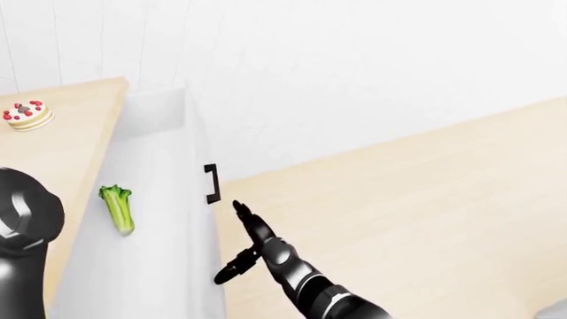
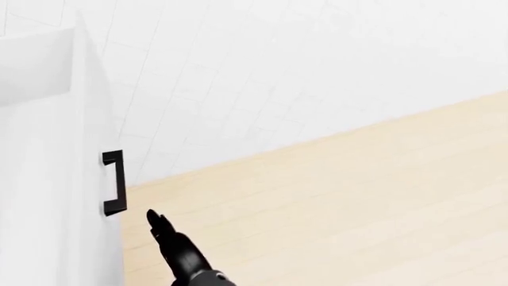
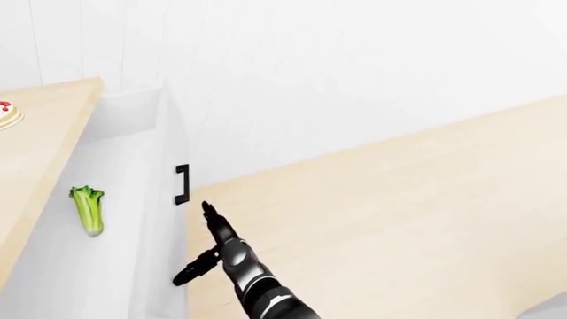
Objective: Close the right drawer.
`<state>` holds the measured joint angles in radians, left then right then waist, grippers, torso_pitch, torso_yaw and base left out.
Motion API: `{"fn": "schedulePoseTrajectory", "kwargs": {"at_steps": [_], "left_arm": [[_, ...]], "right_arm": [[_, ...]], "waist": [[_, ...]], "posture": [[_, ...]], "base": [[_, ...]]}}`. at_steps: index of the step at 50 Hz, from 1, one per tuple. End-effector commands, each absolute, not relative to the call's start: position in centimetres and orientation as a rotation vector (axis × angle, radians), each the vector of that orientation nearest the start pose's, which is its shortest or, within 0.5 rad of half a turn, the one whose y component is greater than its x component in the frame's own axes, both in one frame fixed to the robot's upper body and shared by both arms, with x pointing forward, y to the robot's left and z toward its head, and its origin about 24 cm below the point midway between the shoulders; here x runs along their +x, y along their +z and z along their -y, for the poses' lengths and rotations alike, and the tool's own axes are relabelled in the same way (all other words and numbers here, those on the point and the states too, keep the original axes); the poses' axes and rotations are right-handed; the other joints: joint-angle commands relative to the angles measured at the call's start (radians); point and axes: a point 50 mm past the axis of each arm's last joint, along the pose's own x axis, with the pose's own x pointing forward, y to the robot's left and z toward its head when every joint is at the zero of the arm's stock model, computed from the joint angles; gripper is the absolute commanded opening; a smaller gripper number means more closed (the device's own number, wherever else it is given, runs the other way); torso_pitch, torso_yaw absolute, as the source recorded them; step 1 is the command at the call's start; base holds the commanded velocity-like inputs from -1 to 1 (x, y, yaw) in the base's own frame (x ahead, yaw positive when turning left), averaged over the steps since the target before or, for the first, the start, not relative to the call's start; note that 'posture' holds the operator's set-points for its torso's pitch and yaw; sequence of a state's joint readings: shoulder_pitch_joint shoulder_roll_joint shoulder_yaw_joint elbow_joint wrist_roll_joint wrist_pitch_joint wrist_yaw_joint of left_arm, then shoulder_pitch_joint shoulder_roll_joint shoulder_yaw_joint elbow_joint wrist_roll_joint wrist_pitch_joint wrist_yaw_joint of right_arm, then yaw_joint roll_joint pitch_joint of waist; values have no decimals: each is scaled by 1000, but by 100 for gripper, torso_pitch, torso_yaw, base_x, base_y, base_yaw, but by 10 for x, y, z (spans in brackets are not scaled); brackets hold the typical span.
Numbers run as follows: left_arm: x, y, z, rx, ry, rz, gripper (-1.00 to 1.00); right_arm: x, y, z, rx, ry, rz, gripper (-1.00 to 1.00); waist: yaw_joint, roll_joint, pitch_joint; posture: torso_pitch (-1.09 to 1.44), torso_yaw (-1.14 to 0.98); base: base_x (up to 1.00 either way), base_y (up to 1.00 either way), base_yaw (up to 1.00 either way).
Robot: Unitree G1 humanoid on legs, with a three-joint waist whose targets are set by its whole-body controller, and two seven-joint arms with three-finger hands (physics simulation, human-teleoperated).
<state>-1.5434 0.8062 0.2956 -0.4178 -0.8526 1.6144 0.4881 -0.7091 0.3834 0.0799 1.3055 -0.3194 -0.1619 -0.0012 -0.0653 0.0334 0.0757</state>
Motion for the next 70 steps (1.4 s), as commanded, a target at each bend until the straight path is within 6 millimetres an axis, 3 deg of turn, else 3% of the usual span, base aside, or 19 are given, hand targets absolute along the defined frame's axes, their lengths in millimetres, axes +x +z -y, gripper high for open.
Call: {"fn": "schedulePoseTrajectory", "kwargs": {"at_steps": [1,28,39,55,70], "left_arm": [[194,452,-198,197,177,487,100],[191,454,-200,196,180,488,100],[191,454,-200,196,178,490,100],[191,450,-201,194,182,483,100],[191,449,-201,190,180,483,100]], "right_arm": [[283,16,-78,-150,724,-242,100],[271,17,-94,-156,769,-240,100],[279,22,-89,-153,753,-229,100],[322,41,-50,-137,626,-198,100],[356,49,11,-143,459,-188,100]], "waist": [[7,15,-28],[5,21,-27],[6,23,-25],[16,33,-25],[30,29,-29]], "posture": [[0,0],[0,0],[0,0],[0,0],[0,0]], "base": [[0,0,0],[0,0,0],[0,0,0],[0,0,0],[0,0,0]]}}
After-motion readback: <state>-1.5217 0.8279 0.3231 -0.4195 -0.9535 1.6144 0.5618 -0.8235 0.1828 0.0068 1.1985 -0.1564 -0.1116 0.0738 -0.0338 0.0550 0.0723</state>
